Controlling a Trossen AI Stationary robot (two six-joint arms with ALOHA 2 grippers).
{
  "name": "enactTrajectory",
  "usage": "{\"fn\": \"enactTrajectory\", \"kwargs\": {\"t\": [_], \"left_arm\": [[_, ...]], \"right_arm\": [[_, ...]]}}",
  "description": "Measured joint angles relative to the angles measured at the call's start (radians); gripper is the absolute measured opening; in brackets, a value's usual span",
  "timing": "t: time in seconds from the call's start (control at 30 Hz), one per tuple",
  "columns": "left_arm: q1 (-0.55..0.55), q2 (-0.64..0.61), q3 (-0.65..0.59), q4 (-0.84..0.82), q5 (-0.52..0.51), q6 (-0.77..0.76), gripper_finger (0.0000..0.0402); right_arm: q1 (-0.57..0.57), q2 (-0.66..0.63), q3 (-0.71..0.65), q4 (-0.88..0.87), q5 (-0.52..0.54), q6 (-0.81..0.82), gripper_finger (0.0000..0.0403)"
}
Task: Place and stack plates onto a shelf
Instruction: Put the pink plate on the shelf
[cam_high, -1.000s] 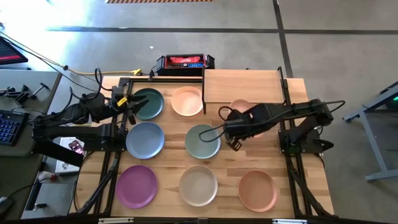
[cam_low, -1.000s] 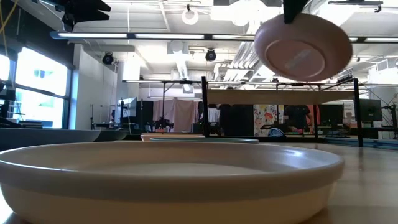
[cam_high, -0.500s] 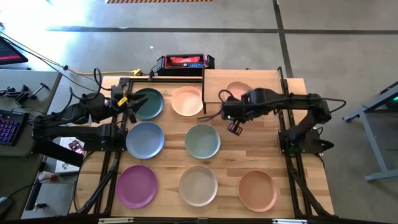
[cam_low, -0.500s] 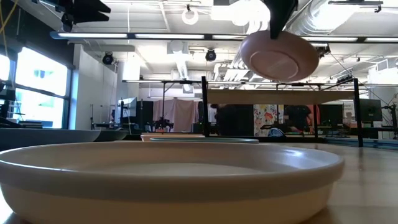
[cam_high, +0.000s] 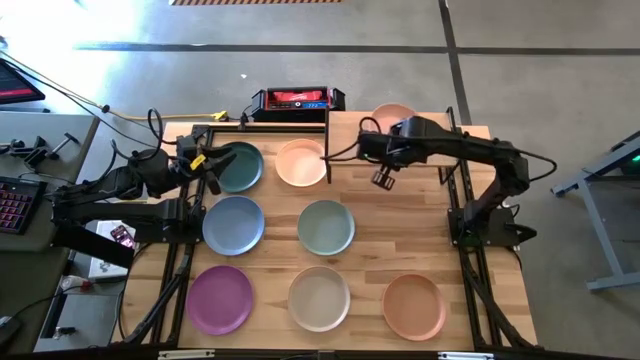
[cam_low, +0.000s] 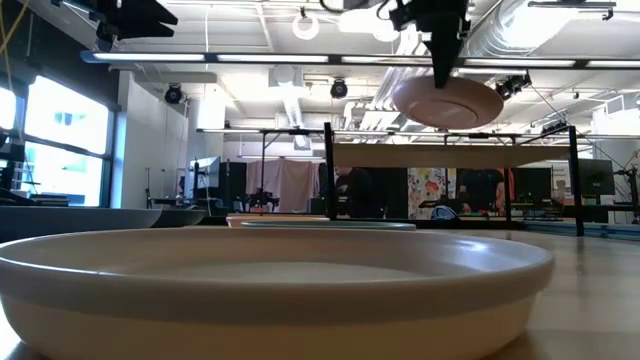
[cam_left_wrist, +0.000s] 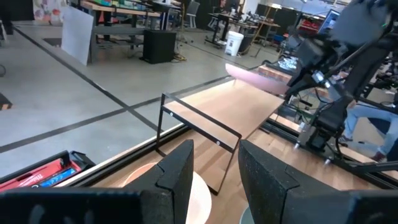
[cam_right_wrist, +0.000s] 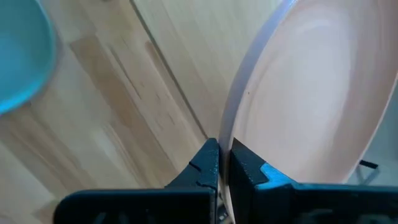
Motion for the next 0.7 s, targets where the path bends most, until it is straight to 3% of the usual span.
{"fn": "enactTrajectory", "kwargs": {"t": [0.7], "left_arm": [[0.0, 0.0, 0.0, 0.0, -0.06, 0.0, 0.0117]], "right_arm": [[-0.149, -0.002, -0.215, -0.001, -0.029, -0.039, 0.0]]}}
